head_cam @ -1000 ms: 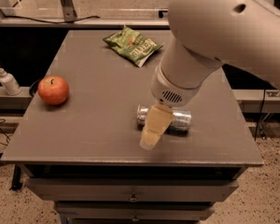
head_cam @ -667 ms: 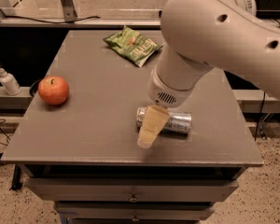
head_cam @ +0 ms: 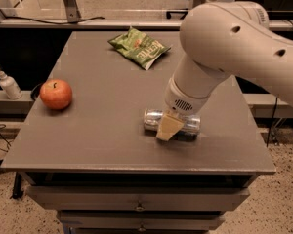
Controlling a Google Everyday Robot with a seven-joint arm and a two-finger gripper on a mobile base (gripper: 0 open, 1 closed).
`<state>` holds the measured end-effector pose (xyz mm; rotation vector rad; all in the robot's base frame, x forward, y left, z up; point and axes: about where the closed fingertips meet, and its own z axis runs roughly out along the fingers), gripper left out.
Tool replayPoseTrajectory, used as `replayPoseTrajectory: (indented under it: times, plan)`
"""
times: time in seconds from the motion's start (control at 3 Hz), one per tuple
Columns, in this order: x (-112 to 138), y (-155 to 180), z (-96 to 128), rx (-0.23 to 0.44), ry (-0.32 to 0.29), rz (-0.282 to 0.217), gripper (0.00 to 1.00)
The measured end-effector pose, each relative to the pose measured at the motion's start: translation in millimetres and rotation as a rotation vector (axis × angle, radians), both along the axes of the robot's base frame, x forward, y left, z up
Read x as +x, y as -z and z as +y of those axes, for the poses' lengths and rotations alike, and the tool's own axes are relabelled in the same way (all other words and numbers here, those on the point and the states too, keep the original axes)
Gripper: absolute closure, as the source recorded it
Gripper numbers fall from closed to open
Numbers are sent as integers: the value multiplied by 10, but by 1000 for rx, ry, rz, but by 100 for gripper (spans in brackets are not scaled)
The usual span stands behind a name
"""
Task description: Pick redbull can
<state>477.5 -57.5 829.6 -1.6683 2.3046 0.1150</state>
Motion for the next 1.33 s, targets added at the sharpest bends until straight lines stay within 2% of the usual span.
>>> replayPoseTrajectory:
  times: [0.67, 1.0, 1.33]
  plan:
    - [3, 29, -49, 5, 1, 16, 87]
    - [8, -157, -34, 59, -10, 11, 100]
    - [39, -496, 60, 167, -40, -6, 100]
